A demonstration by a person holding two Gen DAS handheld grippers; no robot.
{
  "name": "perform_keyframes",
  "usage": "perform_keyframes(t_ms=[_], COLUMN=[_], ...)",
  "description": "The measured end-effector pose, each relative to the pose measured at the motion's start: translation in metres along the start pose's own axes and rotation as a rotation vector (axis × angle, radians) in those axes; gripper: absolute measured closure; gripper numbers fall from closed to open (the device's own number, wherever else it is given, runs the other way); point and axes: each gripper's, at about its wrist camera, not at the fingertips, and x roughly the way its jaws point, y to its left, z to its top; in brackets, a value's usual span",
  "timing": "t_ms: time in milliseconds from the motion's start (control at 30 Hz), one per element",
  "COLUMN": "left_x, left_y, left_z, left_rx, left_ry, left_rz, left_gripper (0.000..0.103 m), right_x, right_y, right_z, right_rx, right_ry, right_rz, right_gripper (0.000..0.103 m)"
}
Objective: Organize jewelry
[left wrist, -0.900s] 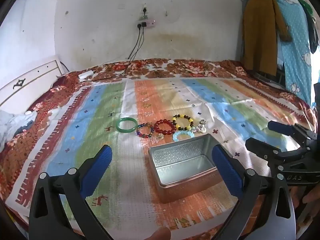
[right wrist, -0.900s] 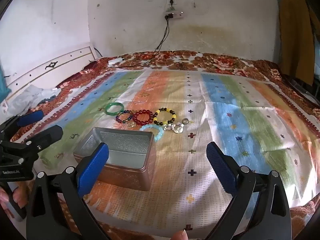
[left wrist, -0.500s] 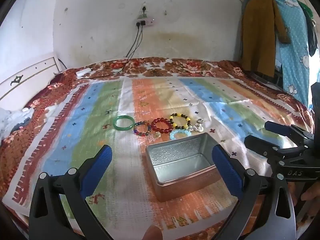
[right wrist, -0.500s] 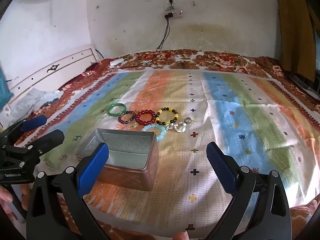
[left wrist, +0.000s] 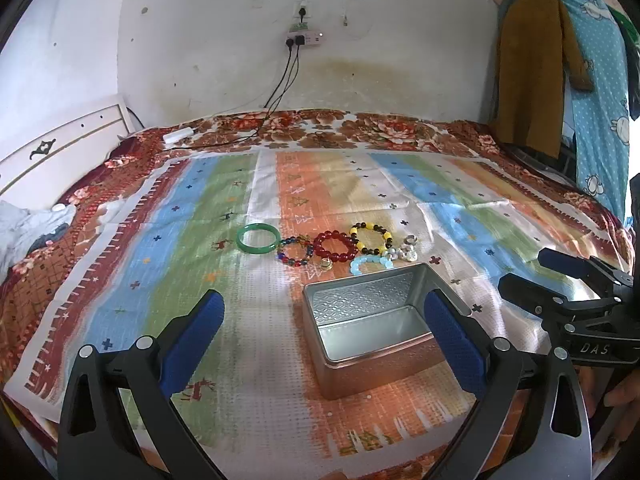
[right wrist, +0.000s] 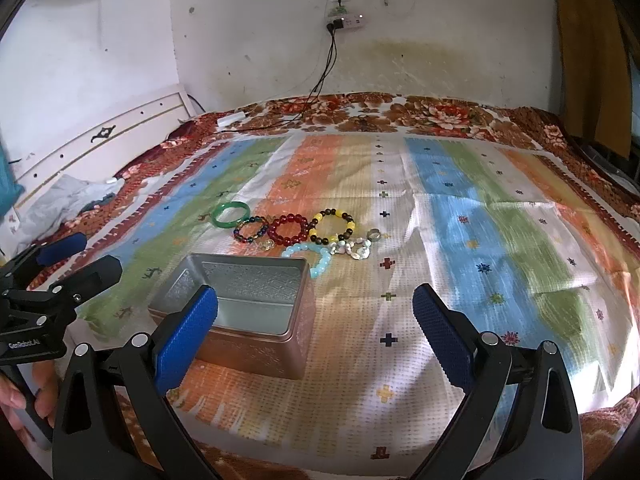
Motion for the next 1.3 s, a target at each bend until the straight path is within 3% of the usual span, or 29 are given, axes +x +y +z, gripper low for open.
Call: perform_keyframes(t_ms=[900,1300], left_x=[0.008,0.025], left_y=[-0.002,0.009], left_z=[-0.002,0.009], left_rx=[-0.001,-0.066], left_ry=[0.044,0.073], left_rz=[0.013,0.015], left_gripper=[0.006,0.006], right_x=[0.005,0.023], right_y=[0.001,-0.002], right_z=[-0.002,0.007], right_rx=[0.0,0.013], right_ry=[0.026,0.055], right_rz=[0.012,0.022], right_gripper=[0.004,0.004])
